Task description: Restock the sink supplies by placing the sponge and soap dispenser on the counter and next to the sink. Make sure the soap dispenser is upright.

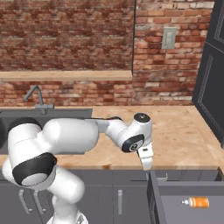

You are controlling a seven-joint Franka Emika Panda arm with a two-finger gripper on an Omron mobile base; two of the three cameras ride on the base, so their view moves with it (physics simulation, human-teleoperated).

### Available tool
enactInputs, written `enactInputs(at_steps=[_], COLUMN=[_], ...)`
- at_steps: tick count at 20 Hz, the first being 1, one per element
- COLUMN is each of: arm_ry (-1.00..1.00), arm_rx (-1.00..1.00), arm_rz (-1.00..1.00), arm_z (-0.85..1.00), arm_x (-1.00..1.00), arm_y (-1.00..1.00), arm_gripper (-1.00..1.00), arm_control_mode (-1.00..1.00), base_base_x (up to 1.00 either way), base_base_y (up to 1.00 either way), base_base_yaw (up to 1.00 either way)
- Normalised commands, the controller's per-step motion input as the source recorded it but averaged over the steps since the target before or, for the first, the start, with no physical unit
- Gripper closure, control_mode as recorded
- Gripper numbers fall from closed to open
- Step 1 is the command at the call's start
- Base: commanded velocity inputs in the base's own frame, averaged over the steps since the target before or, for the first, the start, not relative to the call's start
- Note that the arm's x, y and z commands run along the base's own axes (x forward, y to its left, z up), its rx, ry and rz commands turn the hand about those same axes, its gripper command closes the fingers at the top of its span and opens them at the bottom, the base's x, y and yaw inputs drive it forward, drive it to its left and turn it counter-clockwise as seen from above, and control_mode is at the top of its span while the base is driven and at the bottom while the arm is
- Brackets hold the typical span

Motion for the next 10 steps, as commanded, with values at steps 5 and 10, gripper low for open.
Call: enactInputs(at_steps=[5, 10], arm_ry=[0.0, 0.0], arm_rx=[0.18, 0.11], arm_rz=[-0.23, -0.23], arm_z=[-0.43, -0.09], arm_x=[-0.61, -0.31], arm_y=[-0.83, -0.87], arm_gripper=[-1.0, -1.0], arm_control_mode=[-1.0, -1.0], base_base_x=[0.0, 0.0], base_base_y=[0.0, 0.0], base_base_yaw=[0.0, 0.0])
